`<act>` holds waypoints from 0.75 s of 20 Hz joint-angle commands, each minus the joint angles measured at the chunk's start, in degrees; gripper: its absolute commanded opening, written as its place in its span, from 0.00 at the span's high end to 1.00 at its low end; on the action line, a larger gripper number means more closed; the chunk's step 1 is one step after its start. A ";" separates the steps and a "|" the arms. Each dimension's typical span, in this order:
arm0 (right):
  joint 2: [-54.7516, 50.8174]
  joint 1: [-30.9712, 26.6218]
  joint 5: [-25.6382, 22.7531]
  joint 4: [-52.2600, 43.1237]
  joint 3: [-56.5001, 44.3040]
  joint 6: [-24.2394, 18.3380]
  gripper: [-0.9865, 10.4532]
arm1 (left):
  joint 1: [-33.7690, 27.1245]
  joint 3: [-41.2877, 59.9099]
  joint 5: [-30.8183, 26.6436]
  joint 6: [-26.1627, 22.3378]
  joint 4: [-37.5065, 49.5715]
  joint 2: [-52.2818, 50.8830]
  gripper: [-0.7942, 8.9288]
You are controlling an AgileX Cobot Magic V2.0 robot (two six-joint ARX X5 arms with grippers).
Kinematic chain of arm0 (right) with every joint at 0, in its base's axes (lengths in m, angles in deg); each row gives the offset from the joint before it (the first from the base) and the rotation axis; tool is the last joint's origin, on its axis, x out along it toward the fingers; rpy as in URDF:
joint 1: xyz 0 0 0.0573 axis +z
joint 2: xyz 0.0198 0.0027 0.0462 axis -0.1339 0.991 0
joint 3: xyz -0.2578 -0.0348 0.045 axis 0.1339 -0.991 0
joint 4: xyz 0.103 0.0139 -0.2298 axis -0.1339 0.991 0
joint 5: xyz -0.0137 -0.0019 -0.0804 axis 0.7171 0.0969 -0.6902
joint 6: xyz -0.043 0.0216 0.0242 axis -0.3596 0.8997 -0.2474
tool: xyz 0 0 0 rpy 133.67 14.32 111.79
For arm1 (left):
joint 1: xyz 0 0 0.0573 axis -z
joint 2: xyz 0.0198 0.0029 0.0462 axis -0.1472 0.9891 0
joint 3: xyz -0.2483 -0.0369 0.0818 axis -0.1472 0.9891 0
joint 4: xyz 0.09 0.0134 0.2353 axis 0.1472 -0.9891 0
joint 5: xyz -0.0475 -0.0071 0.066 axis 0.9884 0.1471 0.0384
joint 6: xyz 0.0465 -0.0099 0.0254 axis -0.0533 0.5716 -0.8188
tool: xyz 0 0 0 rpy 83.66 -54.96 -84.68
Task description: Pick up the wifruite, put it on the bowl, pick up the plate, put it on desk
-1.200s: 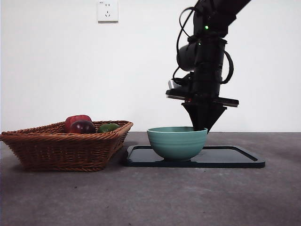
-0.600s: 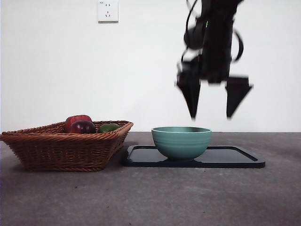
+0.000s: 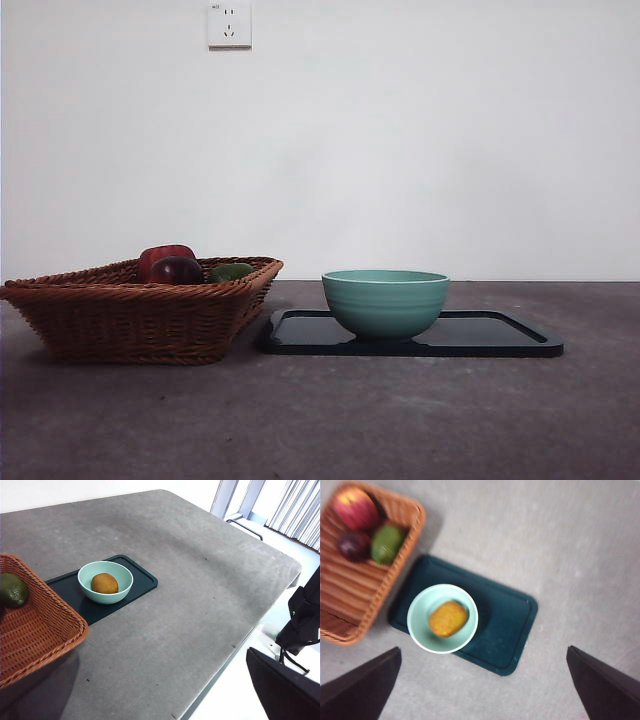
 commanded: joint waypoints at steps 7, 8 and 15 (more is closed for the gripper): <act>-19.93 5.14 0.07 4.07 -18.18 -0.76 0.32 | 0.70 -0.59 -0.04 -0.87 0.66 0.15 0.37; -22.56 5.33 0.07 4.02 -21.18 -0.76 0.32 | 0.70 -0.59 -0.07 -0.87 0.79 0.15 0.37; -45.79 5.49 2.78 -1.22 -45.16 0.24 0.32 | 0.70 -0.59 -0.07 -0.87 1.11 0.15 0.37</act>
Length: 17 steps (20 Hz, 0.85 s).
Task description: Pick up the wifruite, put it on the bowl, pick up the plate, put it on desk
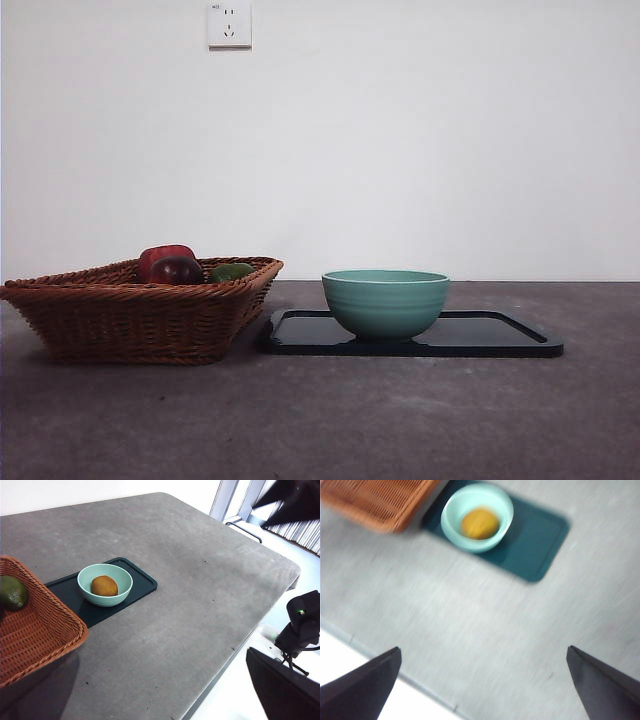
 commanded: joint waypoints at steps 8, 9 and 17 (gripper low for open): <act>-25.07 0.28 2.71 -3.08 -14.38 3.76 0.32 | 0.70 -0.59 -0.07 -0.87 1.03 0.15 0.37; -26.23 0.31 2.69 -3.17 -14.38 3.76 0.32 | 0.70 -0.59 -0.07 -0.87 1.31 0.15 0.37; -27.28 0.31 2.71 -4.26 -14.38 4.48 0.32 | 0.70 -0.59 -0.46 -0.24 3.28 0.98 0.37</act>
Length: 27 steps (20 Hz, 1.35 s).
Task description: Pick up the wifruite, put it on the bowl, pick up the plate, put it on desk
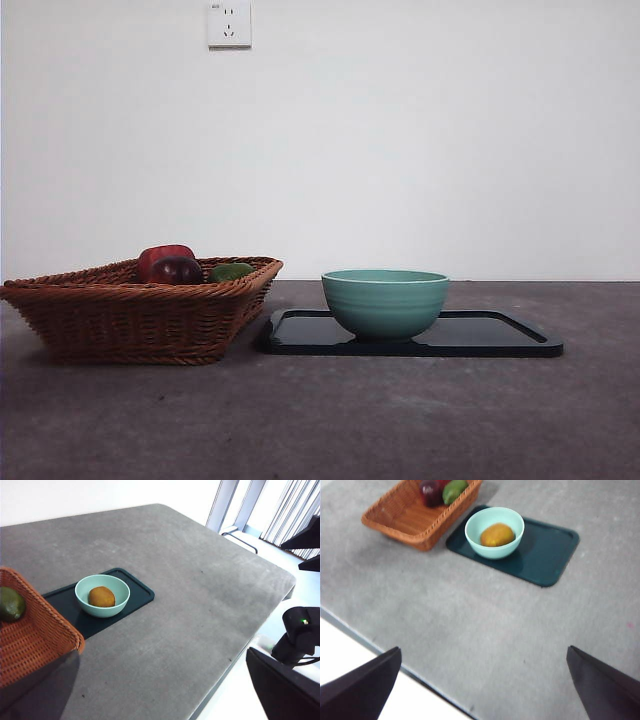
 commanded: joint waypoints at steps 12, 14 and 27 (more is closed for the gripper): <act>0.17 0.28 0.15 -0.72 0.57 0.90 0.32 | 0.17 -1.84 -1.60 9.81 7.43 17.73 0.37; 0.17 0.31 0.15 -0.70 0.57 0.92 0.32 | -0.20 -3.17 -1.57 10.97 7.39 22.29 0.37; 0.17 0.31 0.15 -0.28 0.57 0.92 0.32 | -6.56 -31.32 2.58 5.05 -11.82 59.36 0.37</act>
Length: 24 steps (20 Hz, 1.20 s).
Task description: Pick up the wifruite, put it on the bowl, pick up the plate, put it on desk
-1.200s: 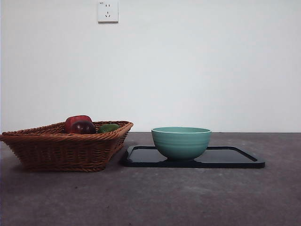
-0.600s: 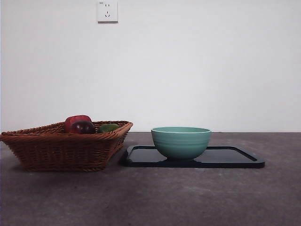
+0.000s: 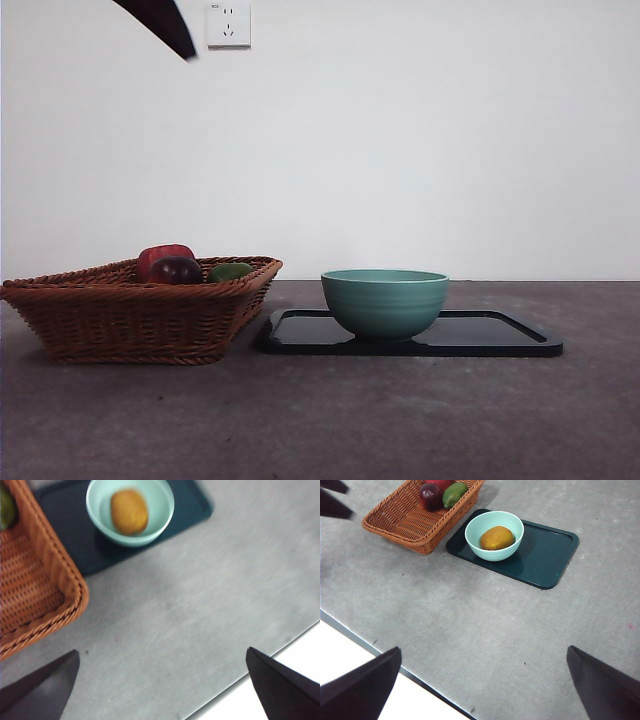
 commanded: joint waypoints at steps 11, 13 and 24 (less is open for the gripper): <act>0.17 0.31 0.11 -0.46 0.57 0.37 0.32 | -6.27 -28.06 1.51 -9.88 -6.91 31.95 0.37; 0.17 0.31 0.13 -0.46 0.57 0.37 0.32 | -7.02 -33.70 1.53 -10.93 -7.87 36.89 0.37; 0.17 0.31 0.15 -0.35 0.57 0.42 0.32 | -9.81 -45.38 1.51 -14.97 -1.51 51.54 0.37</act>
